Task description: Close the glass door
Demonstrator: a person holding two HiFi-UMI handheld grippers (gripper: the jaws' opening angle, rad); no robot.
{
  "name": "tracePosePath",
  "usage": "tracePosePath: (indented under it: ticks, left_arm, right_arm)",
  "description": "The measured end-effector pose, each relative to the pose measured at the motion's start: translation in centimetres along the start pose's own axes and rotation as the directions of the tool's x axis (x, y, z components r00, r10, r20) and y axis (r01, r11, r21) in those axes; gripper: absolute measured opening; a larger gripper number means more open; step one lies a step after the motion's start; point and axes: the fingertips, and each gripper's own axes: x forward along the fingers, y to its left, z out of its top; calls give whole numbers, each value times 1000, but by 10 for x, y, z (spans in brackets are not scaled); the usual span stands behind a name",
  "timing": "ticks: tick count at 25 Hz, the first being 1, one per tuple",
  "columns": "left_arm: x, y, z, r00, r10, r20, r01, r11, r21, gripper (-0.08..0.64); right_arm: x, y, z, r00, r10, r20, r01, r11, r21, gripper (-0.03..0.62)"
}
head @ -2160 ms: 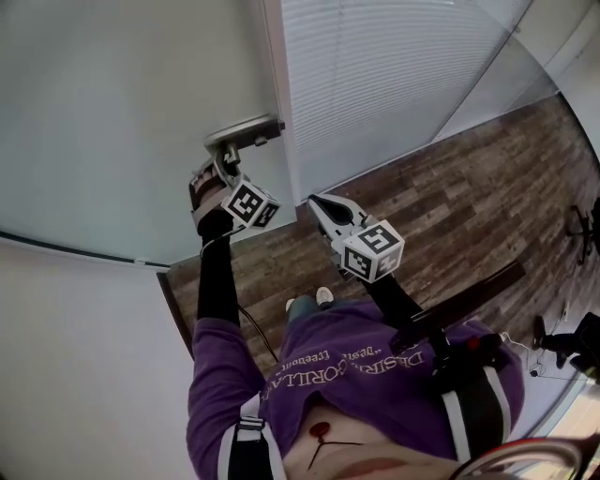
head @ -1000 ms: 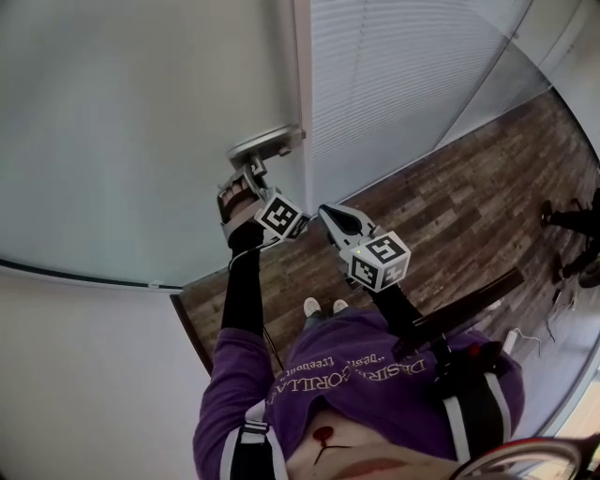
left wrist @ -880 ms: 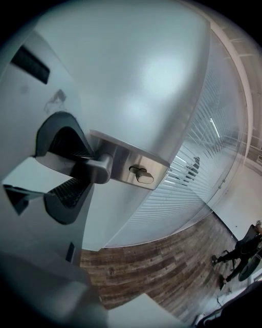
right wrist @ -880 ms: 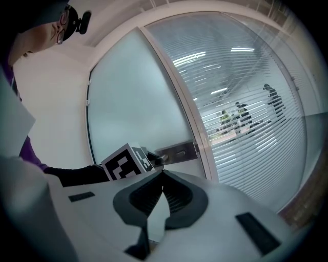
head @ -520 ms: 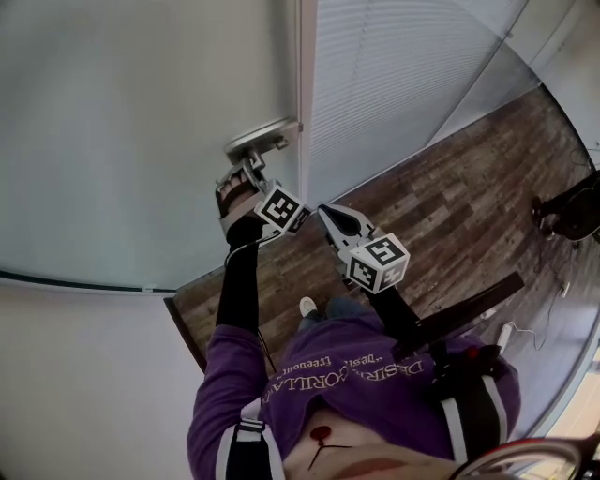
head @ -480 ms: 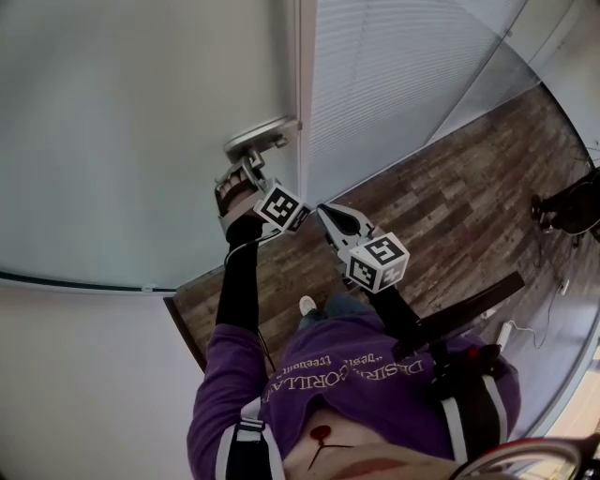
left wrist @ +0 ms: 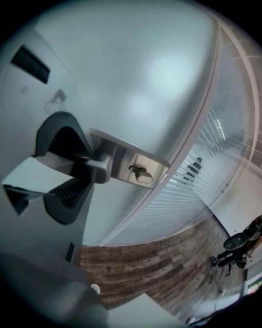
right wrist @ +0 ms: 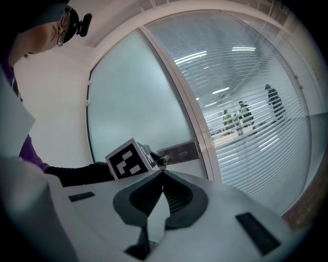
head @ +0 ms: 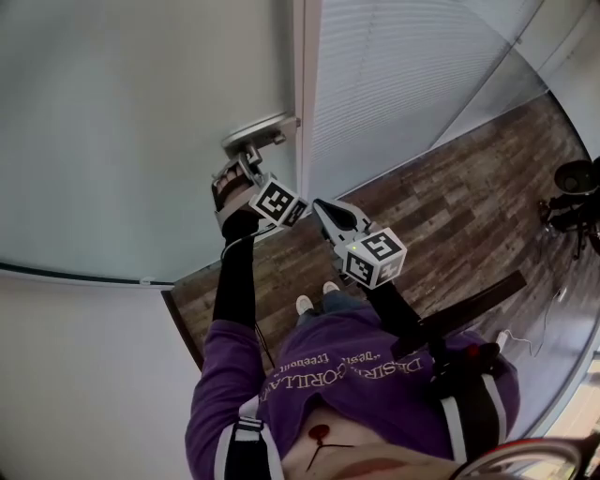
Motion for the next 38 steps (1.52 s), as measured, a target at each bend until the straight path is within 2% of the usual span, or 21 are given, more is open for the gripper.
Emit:
tracePosePath:
  ticks: [2, 5, 10, 18, 21, 31, 34, 38]
  left_arm:
    - [3, 1, 2, 1000, -4, -9, 4, 1000, 0, 123]
    - [3, 11, 14, 999, 17, 29, -16, 999, -32, 123]
    - [7, 1, 3, 998, -54, -32, 52, 997, -55, 123]
    - [17, 7, 5, 998, -41, -40, 38, 998, -54, 123]
    - [23, 19, 12, 1000, -2, -11, 1, 999, -49, 123]
    - [22, 17, 5, 1000, 7, -27, -9, 996, -91, 124]
    - [26, 23, 7, 999, 30, -19, -32, 995, -93, 124]
    - [35, 20, -3, 995, 11, -95, -17, 998, -57, 124]
  right_arm:
    - [4, -3, 8, 1000, 15, 2, -15, 1000, -4, -3]
    - [8, -9, 13, 999, 33, -9, -33, 999, -11, -3]
    - [19, -8, 14, 998, 54, -28, -55, 998, -26, -3]
    - [30, -16, 21, 997, 70, -34, -72, 996, -45, -3]
    - [35, -22, 25, 997, 64, -31, -66, 996, -59, -3]
    - [35, -27, 29, 998, 57, -15, -58, 996, -65, -3]
    - [35, -28, 30, 998, 56, -10, -57, 996, -65, -3]
    - [32, -32, 37, 999, 53, -6, -54, 997, -60, -3]
